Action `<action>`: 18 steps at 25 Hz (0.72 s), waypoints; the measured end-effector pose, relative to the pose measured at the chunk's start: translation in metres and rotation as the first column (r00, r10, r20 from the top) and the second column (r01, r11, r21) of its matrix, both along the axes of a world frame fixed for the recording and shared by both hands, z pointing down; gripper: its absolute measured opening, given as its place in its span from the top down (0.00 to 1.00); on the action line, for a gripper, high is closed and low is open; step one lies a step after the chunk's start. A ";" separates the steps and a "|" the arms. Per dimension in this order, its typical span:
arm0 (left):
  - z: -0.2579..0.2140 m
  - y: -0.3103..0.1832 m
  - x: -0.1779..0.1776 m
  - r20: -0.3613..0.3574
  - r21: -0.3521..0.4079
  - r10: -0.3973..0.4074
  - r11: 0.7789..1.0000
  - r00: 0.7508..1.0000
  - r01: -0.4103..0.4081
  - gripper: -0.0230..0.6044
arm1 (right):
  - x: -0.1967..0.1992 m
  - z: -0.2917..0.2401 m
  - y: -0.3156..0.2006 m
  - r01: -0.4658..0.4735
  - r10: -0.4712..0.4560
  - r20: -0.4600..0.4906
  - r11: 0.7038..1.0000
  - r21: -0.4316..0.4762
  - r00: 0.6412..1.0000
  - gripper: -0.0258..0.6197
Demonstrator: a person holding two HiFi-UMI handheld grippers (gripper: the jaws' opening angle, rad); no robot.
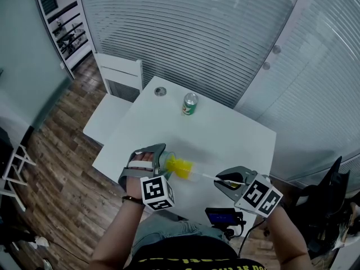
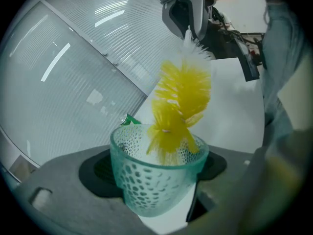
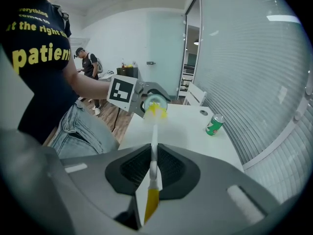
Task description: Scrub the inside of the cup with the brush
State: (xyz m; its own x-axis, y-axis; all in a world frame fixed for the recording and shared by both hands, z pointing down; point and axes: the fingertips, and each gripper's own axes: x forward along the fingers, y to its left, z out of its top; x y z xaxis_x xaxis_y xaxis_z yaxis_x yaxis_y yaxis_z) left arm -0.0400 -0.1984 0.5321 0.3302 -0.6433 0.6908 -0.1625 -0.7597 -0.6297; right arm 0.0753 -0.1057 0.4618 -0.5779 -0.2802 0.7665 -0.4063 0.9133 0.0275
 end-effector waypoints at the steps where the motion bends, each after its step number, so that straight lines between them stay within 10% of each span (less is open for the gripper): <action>1: 0.000 0.000 -0.001 0.000 0.000 0.000 1.000 1.000 0.000 0.30 | -0.003 0.000 0.003 0.012 -0.012 -0.003 1.000 -0.005 1.000 0.89; 18: 0.000 0.004 -0.008 -0.013 0.003 -0.014 1.000 1.000 0.014 0.30 | -0.004 -0.029 -0.002 -0.020 0.018 0.048 0.999 0.042 0.999 0.89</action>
